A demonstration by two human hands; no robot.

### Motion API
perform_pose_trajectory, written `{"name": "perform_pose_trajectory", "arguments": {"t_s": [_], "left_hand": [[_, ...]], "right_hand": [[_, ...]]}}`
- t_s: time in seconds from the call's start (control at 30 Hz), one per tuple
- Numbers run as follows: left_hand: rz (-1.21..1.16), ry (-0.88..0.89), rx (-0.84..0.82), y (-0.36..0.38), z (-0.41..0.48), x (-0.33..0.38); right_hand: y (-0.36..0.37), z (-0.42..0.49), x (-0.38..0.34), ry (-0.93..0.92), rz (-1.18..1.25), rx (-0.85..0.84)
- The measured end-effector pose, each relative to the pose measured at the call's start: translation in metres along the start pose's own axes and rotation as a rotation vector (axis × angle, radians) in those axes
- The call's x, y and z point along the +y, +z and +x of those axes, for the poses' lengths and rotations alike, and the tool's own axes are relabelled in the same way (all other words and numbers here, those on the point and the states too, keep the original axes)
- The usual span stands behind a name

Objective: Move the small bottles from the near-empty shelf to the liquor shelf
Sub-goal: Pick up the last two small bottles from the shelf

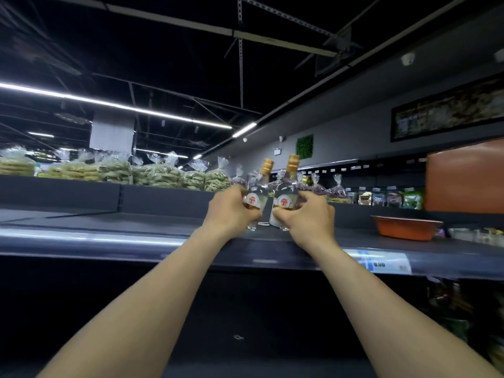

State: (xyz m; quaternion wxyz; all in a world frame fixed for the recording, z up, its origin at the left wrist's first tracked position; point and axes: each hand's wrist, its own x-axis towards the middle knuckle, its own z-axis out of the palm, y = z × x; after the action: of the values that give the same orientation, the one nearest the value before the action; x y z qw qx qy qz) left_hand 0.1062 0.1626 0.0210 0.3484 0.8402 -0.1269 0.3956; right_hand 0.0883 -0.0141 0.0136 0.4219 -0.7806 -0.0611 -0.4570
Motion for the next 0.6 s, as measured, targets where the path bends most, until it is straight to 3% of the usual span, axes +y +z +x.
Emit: {"name": "perform_pose_trajectory", "arguments": {"t_s": [0.13, 0.3, 0.6], "left_hand": [[-0.131, 0.073, 0.085, -0.010, -0.007, 0.041], [-0.274, 0.212, 0.066, 0.009, -0.043, 0.132], [-0.491, 0.195, -0.298, 0.178, -0.195, 0.306]], "right_hand": [[-0.050, 0.008, 0.004, -0.019, 0.041, 0.044], [-0.145, -0.002, 0.031, -0.026, -0.023, 0.074], [-0.399, -0.110, 0.172, 0.170, -0.218, 0.135]]}}
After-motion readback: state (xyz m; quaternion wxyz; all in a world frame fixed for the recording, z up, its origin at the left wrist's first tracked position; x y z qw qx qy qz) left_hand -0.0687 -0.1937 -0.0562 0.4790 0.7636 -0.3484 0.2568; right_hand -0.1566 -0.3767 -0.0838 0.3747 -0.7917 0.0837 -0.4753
